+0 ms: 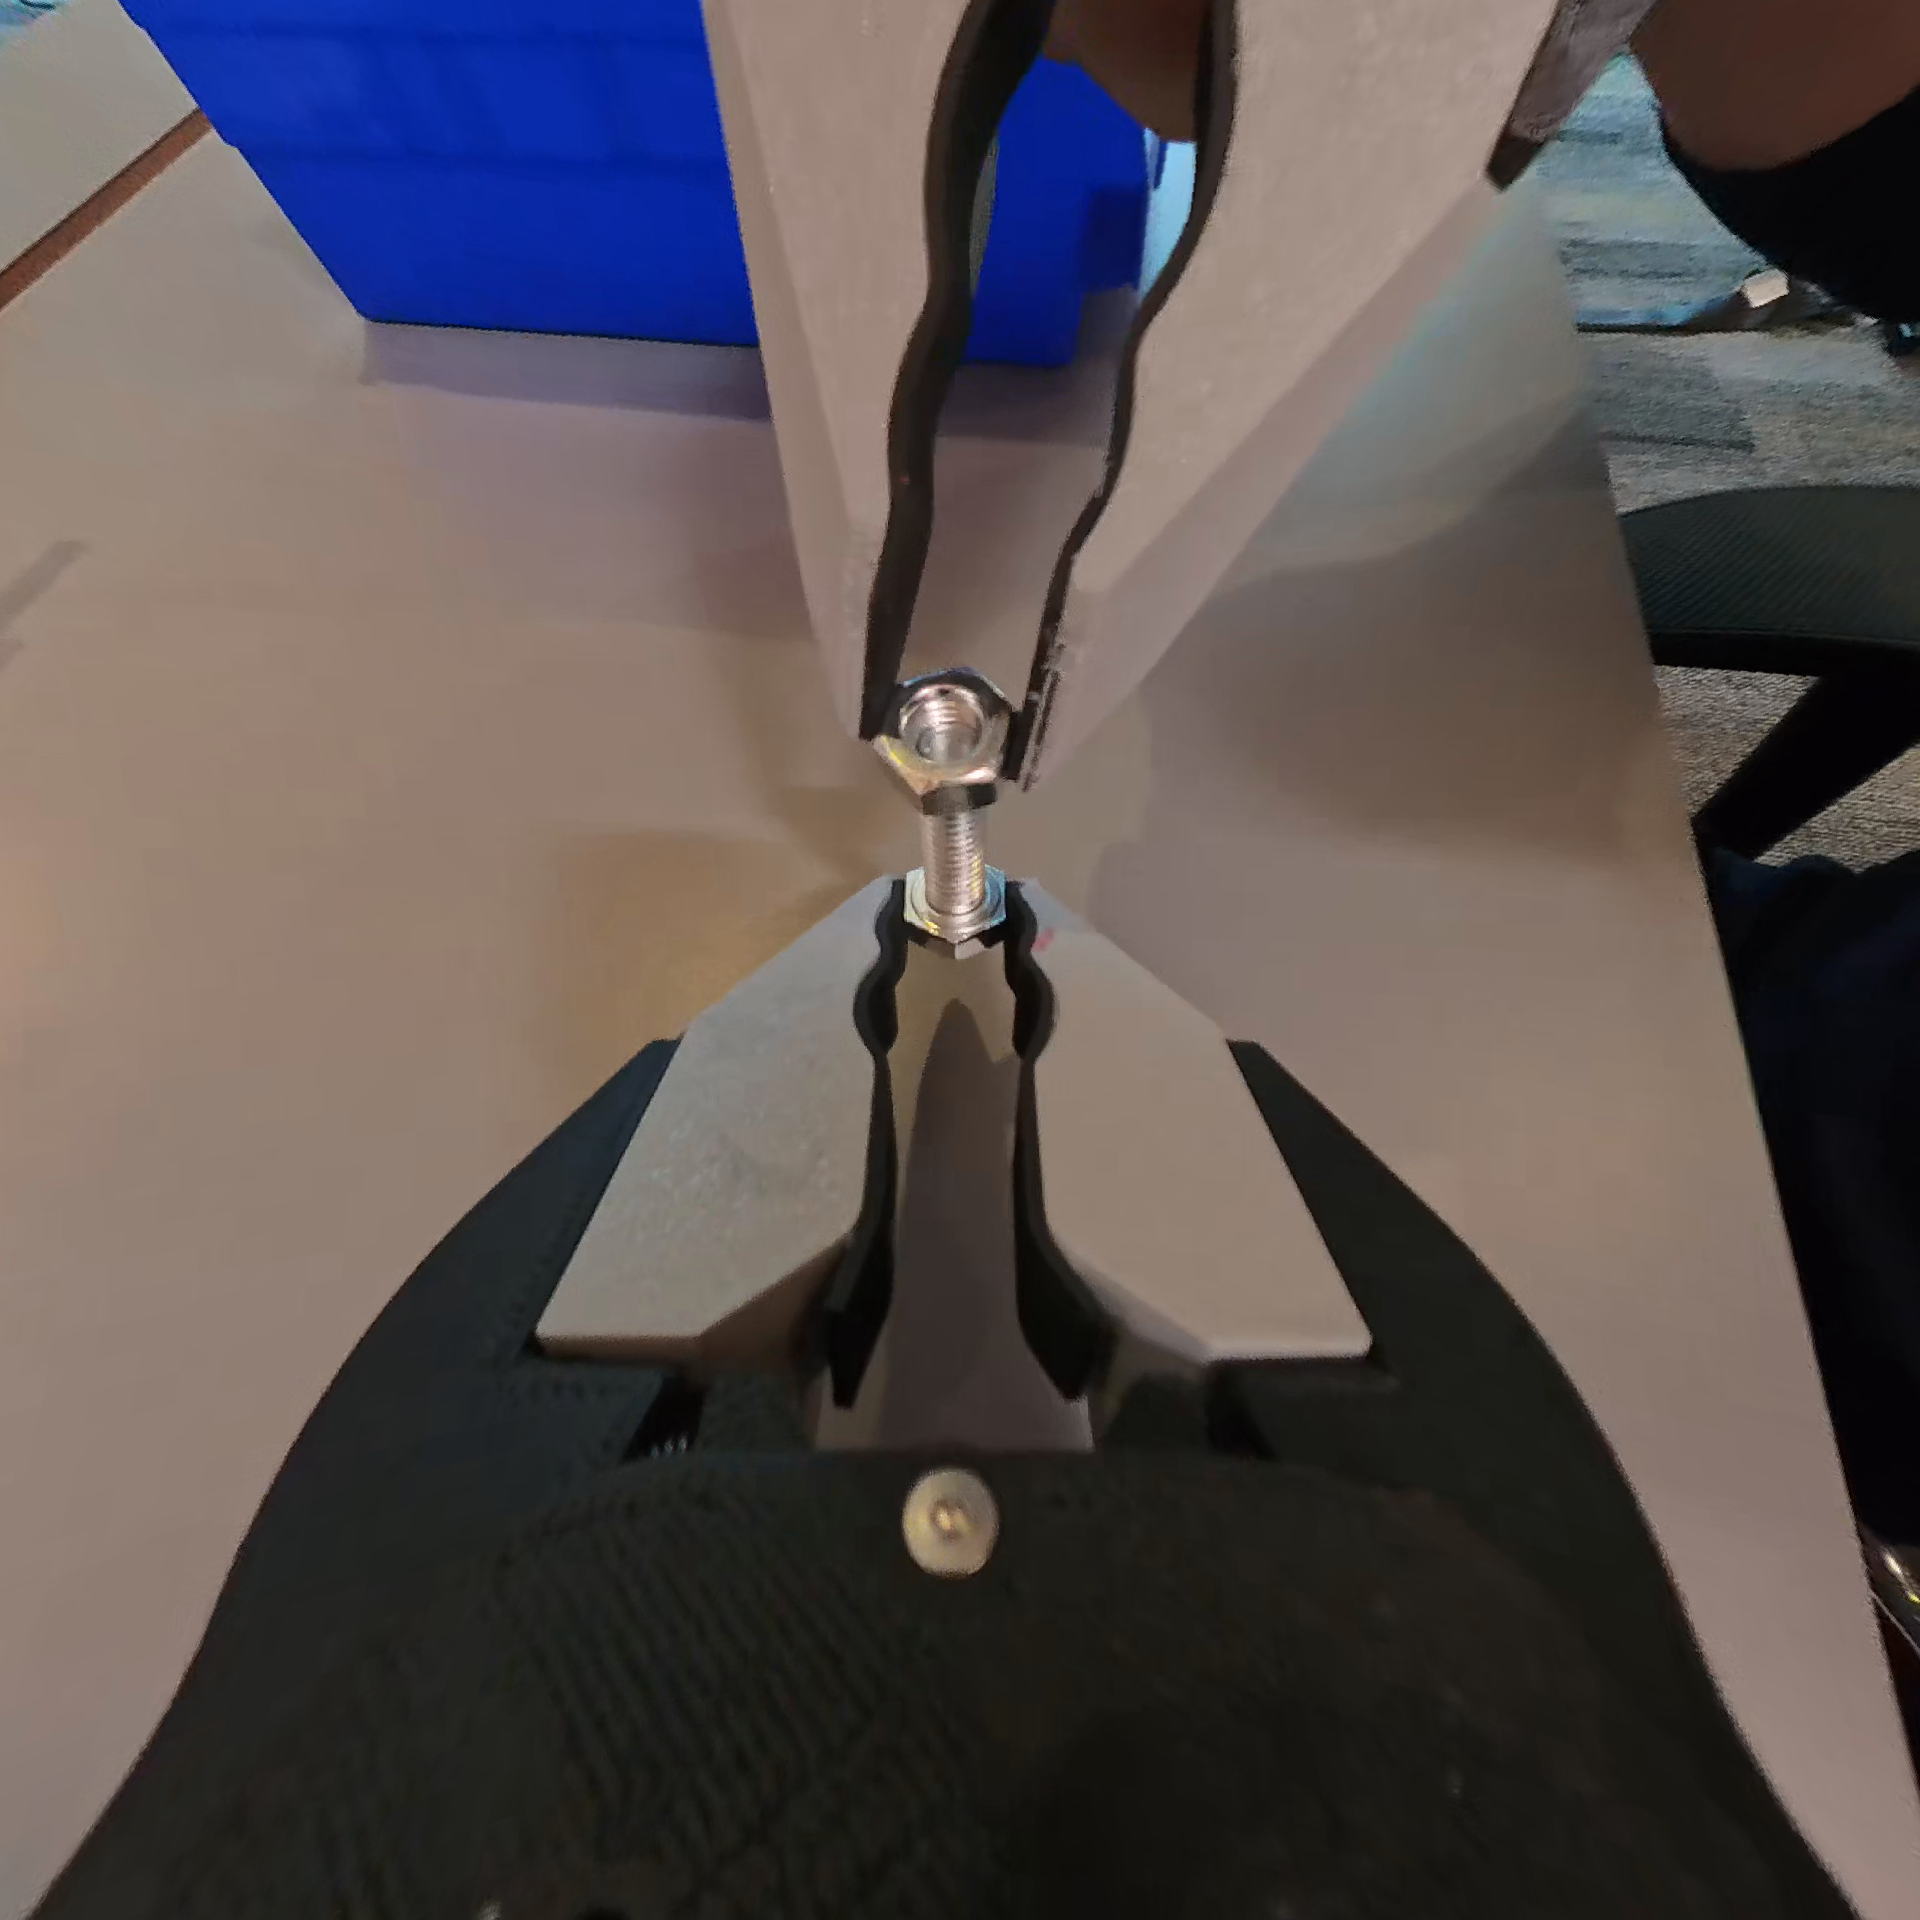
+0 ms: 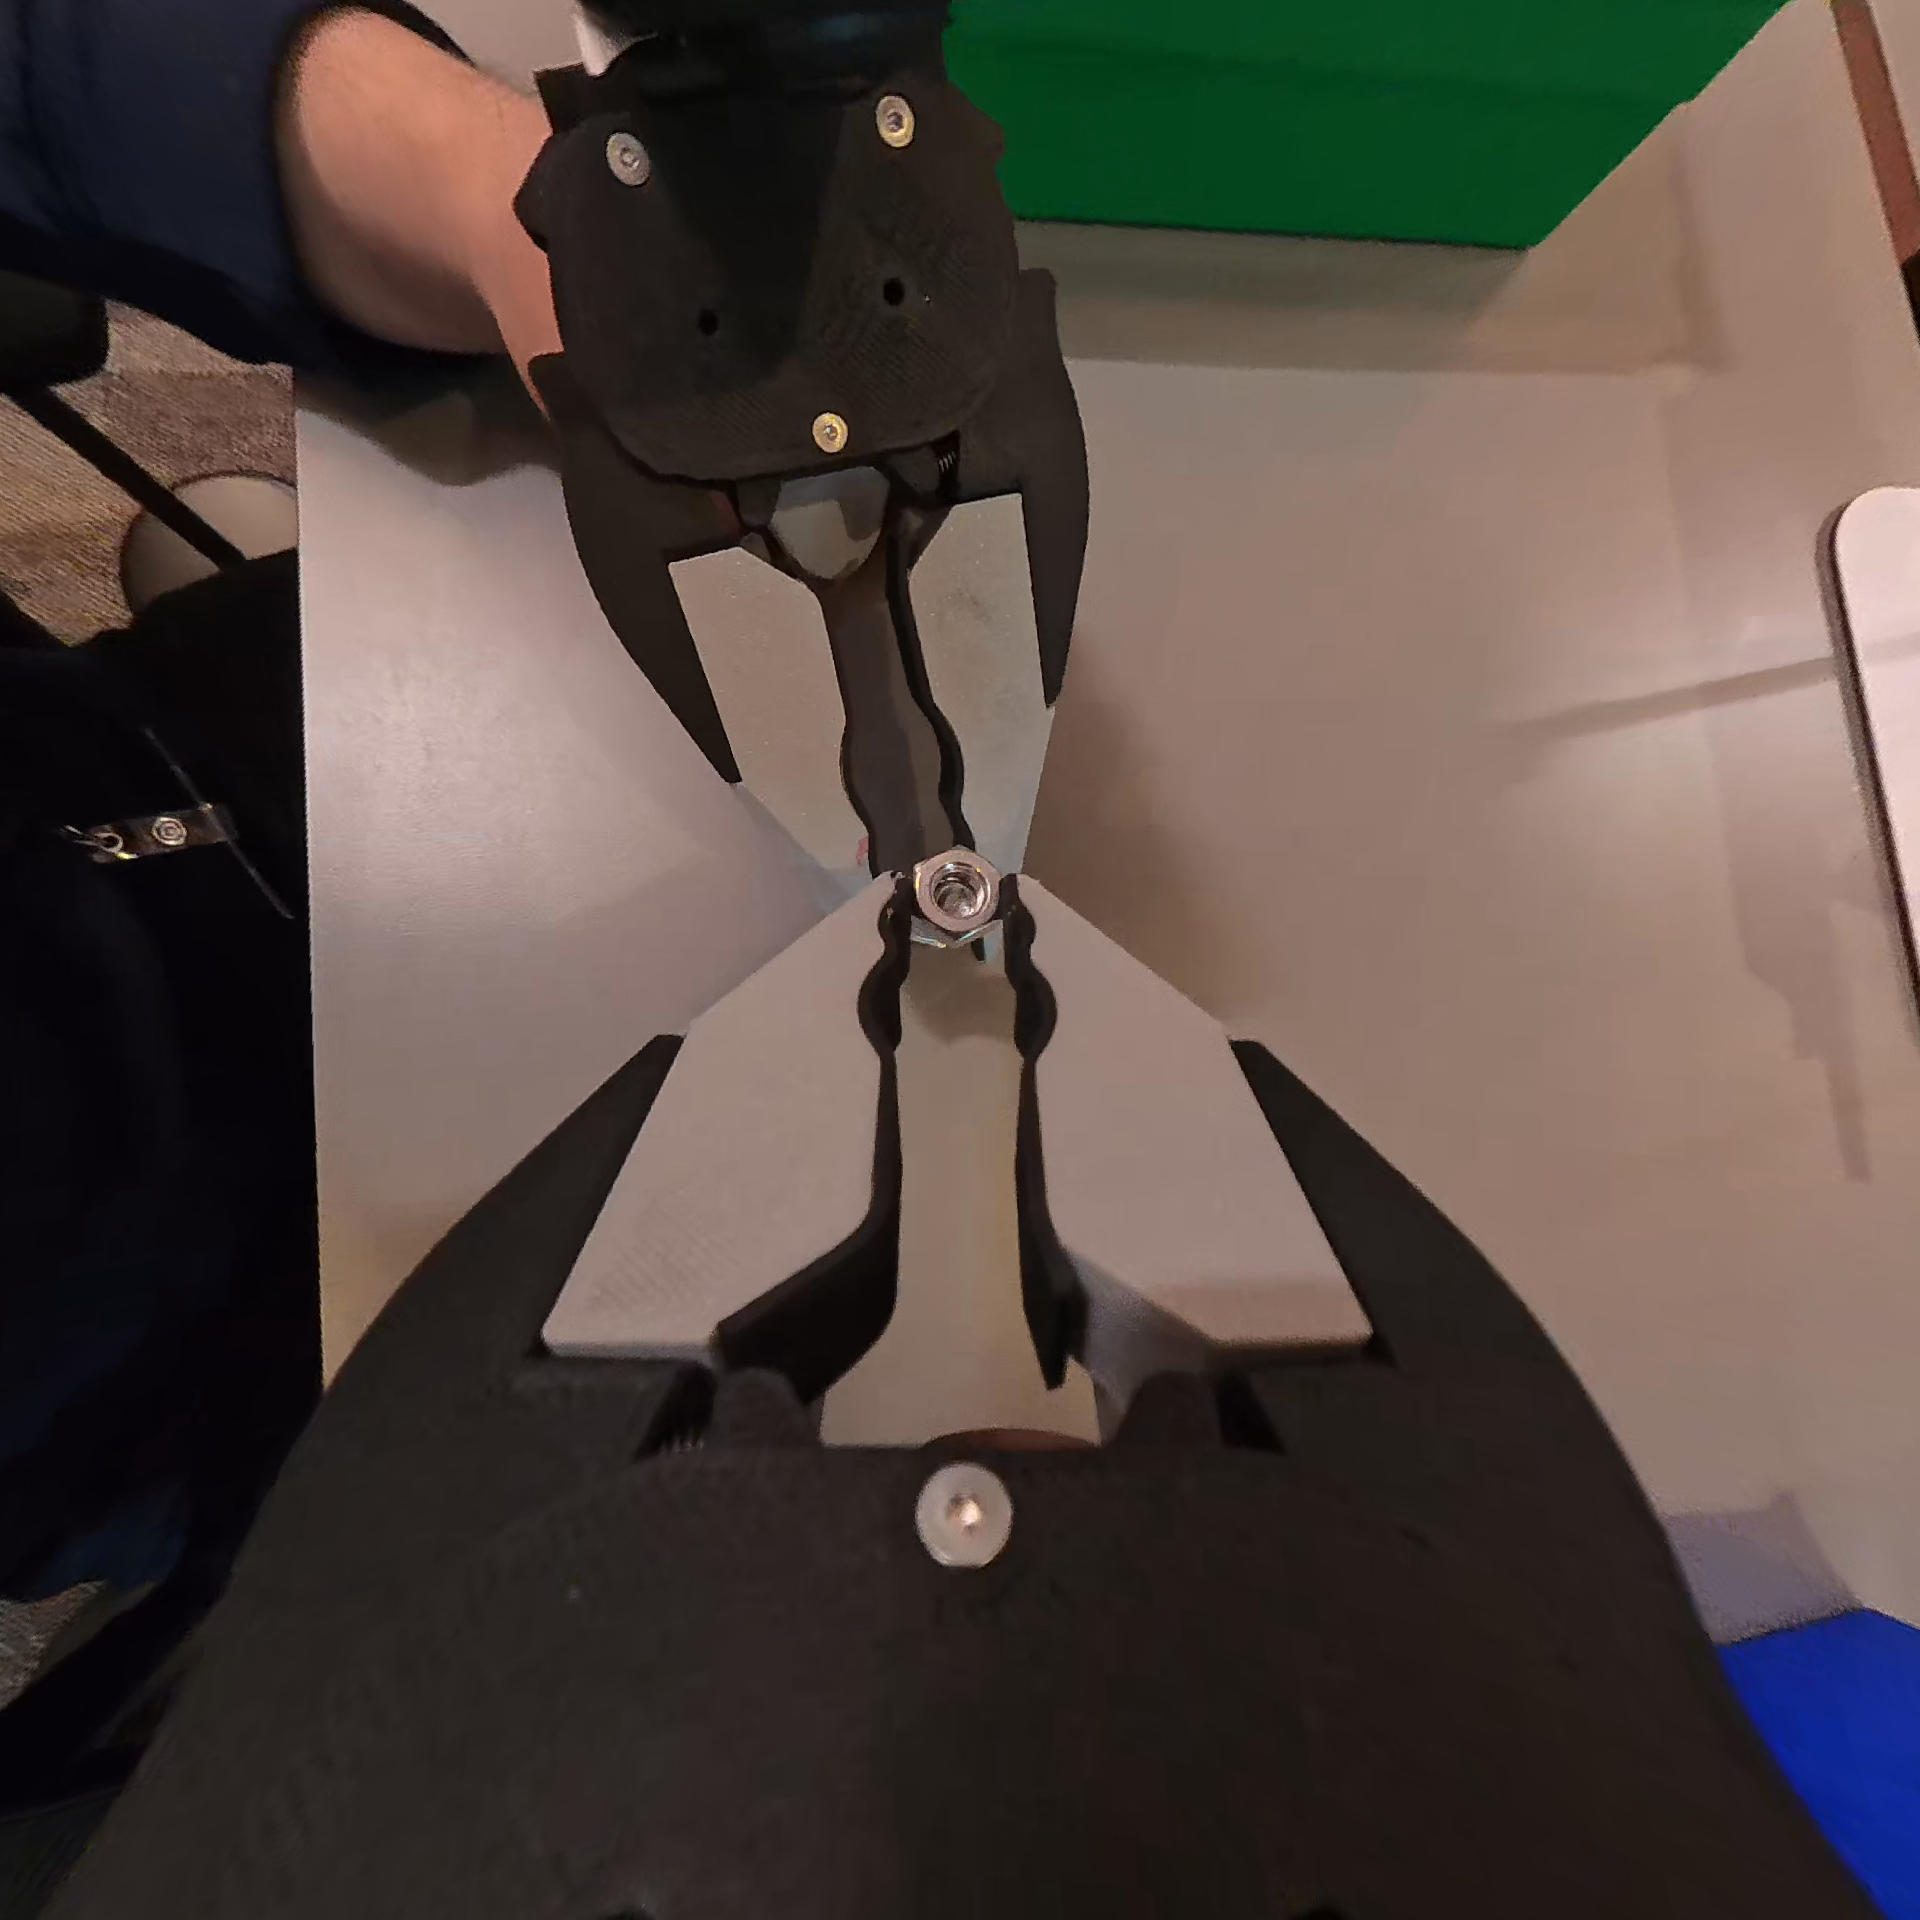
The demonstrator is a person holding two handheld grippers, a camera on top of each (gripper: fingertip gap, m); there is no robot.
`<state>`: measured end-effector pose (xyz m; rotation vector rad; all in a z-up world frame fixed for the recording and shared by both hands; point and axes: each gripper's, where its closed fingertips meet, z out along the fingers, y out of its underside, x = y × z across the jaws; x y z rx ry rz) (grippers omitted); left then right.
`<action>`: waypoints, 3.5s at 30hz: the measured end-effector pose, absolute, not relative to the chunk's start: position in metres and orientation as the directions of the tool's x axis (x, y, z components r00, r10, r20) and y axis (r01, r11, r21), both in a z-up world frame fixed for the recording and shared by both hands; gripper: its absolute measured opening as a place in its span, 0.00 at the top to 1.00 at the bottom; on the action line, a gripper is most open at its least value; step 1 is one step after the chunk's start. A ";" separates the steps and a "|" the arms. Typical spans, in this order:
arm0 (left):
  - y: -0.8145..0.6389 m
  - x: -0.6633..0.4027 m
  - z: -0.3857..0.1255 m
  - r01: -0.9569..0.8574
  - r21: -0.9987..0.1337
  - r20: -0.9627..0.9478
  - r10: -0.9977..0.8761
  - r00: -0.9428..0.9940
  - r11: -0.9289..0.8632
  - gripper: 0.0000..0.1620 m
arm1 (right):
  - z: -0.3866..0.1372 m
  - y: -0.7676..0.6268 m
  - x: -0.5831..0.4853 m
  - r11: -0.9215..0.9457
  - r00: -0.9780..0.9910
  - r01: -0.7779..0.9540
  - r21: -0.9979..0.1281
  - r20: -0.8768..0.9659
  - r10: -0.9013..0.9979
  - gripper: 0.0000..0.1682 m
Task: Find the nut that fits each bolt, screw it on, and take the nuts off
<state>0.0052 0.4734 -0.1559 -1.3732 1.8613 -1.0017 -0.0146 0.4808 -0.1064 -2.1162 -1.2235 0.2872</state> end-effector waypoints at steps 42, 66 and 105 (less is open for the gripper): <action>0.454 0.003 -0.137 -0.398 -0.904 0.006 -0.928 -0.373 0.154 0.90 | -0.067 0.462 -0.010 -0.150 0.543 0.098 -0.984 -0.073 0.836 0.81; 0.419 -0.007 -0.138 -0.344 -0.908 -0.016 -0.842 -0.539 0.237 0.90 | -0.082 0.432 -0.031 -0.095 0.339 0.212 -0.973 -0.019 0.941 0.91; 0.502 0.000 -0.113 -0.320 -0.936 0.224 -0.951 -0.215 -0.148 0.90 | -0.177 0.483 0.041 -0.444 0.708 0.491 -0.749 0.047 0.705 0.87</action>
